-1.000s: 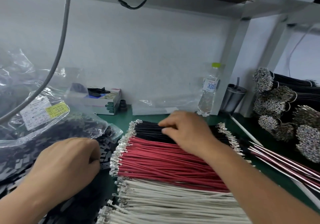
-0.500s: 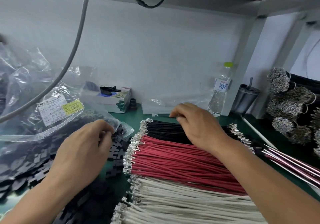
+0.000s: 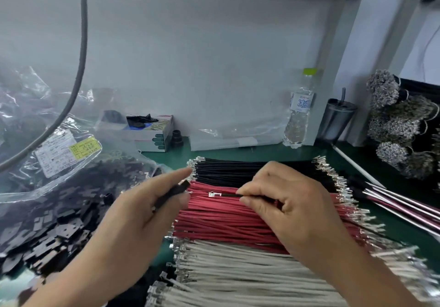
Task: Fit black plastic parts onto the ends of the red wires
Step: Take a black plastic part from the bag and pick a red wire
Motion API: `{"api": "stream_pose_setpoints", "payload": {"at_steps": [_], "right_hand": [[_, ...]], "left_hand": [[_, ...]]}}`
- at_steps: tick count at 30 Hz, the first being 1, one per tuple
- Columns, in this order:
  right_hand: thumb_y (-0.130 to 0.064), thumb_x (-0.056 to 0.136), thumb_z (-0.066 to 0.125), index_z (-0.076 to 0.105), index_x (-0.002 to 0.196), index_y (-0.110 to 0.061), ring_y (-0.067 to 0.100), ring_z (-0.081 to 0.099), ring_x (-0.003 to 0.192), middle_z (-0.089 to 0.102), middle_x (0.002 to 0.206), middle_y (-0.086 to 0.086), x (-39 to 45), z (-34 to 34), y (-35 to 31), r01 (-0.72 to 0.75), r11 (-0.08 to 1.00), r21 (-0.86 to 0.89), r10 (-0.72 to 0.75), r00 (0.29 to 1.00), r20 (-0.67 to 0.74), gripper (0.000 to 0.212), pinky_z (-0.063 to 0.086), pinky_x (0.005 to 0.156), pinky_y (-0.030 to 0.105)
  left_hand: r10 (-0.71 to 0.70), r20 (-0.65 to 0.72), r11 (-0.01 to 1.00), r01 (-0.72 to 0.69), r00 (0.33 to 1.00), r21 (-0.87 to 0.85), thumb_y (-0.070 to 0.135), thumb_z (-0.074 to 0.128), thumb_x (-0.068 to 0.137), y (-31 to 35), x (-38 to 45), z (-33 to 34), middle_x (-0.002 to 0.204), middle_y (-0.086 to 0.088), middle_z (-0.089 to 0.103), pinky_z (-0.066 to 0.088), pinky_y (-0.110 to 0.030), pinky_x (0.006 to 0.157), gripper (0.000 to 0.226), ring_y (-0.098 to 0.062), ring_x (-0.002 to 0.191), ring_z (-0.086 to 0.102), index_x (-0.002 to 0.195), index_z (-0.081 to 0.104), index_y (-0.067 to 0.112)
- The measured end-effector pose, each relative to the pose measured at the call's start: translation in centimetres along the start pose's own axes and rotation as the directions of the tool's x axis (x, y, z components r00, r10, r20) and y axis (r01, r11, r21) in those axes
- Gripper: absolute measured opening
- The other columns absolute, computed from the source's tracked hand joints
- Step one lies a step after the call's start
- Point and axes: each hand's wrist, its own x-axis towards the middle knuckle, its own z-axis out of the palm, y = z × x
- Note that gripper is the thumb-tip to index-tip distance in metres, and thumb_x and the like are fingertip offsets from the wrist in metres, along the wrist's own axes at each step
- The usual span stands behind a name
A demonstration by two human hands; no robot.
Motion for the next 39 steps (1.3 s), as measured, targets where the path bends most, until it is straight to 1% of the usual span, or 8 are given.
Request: {"api": "stream_pose_setpoints", "payload": {"at_steps": [5,12,15,19,23,30,36,39], "right_hand": [[-0.035,0.091,0.065,0.077,0.098,-0.032,0.009,0.062,0.085,0.059,0.087,-0.018,-0.1,0.0,-0.6,0.021,0.997,0.071,-0.02,1.0,-0.003,0.014,0.045,0.069,0.018],[-0.032,0.089,0.069,0.077,0.094,-0.032,0.01,0.063,0.081,0.059,0.085,-0.018,-0.1,0.2,-1.0,0.025,0.998,0.053,-0.025,1.0,-0.002,0.009,0.046,0.065,0.022],[-0.036,0.089,0.067,0.078,0.093,-0.033,0.009,0.063,0.082,0.06,0.085,-0.018,-0.1,0.0,-1.2,0.028,0.998,0.054,-0.029,1.0,0.006,0.012,0.048,0.065,0.023],[-0.037,0.088,0.067,0.078,0.092,-0.033,0.01,0.064,0.081,0.06,0.085,-0.016,0.0,-0.4,-1.1,0.045,0.998,0.049,-0.046,0.999,0.025,0.012,0.051,0.066,0.026],[-0.038,0.088,0.065,0.078,0.092,-0.034,0.008,0.061,0.079,0.059,0.083,-0.016,0.0,-0.2,-1.5,0.071,0.997,0.011,-0.071,0.996,0.057,0.014,0.044,0.064,0.019],[-0.035,0.092,0.064,0.074,0.088,-0.032,0.005,0.058,0.078,0.057,0.085,-0.018,-0.1,0.7,-1.9,0.055,0.998,-0.011,-0.054,0.996,0.071,0.011,0.043,0.063,0.02],[-0.035,0.09,0.065,0.074,0.09,-0.031,0.003,0.059,0.08,0.058,0.084,-0.019,-0.2,1.1,-1.9,0.067,0.997,-0.036,-0.066,0.998,0.011,0.011,0.048,0.064,0.025],[-0.031,0.091,0.064,0.075,0.091,-0.026,0.003,0.057,0.078,0.058,0.084,-0.017,-0.1,1.6,-2.2,0.102,0.993,-0.054,-0.103,0.994,-0.019,0.013,0.048,0.064,0.022]], "left_hand": [[0.054,0.015,0.997,-0.053,0.998,-0.06,0.049,0.062,0.093,0.8,-0.5,0.9,0.085,0.019,0.075,0.051,-0.018,0.056,0.018,-0.01,0.063,0.066,0.11,0.066,0.052],[-0.053,0.003,0.97,0.052,0.999,-0.238,0.0,0.081,0.081,0.4,-0.5,1.5,0.081,-0.003,0.079,0.062,-0.031,0.07,0.05,-0.018,0.067,0.074,0.098,0.079,0.047],[-0.106,-0.01,0.897,0.091,0.994,-0.433,0.008,0.084,0.069,0.5,-0.4,1.7,0.078,-0.013,0.078,0.065,-0.04,0.07,0.034,-0.026,0.065,0.075,0.091,0.084,0.033],[-0.122,-0.004,0.85,0.102,0.993,-0.516,0.014,0.084,0.062,0.6,-0.2,1.7,0.078,-0.013,0.078,0.061,-0.025,0.064,0.027,-0.024,0.064,0.074,0.087,0.085,0.023],[-0.093,0.01,0.885,0.087,0.996,-0.458,0.01,0.084,0.067,0.7,-0.4,1.8,0.075,-0.01,0.077,0.059,-0.022,0.064,0.024,-0.019,0.063,0.073,0.088,0.085,0.022],[-0.006,0.002,0.98,0.007,1.0,-0.2,0.006,0.088,0.073,1.2,-0.7,1.6,0.079,0.015,0.079,0.059,-0.016,0.067,0.047,-0.005,0.068,0.075,0.09,0.081,0.048],[-0.138,-0.04,0.881,0.105,0.99,-0.461,0.019,0.084,0.062,1.5,-0.8,2.1,0.076,-0.003,0.08,0.06,-0.021,0.062,0.029,-0.019,0.063,0.076,0.086,0.084,0.034],[-0.113,-0.056,0.922,0.084,0.992,-0.377,0.014,0.087,0.066,1.5,-0.9,2.1,0.073,0.0,0.079,0.06,-0.02,0.062,0.031,-0.017,0.061,0.076,0.087,0.084,0.037]]}}
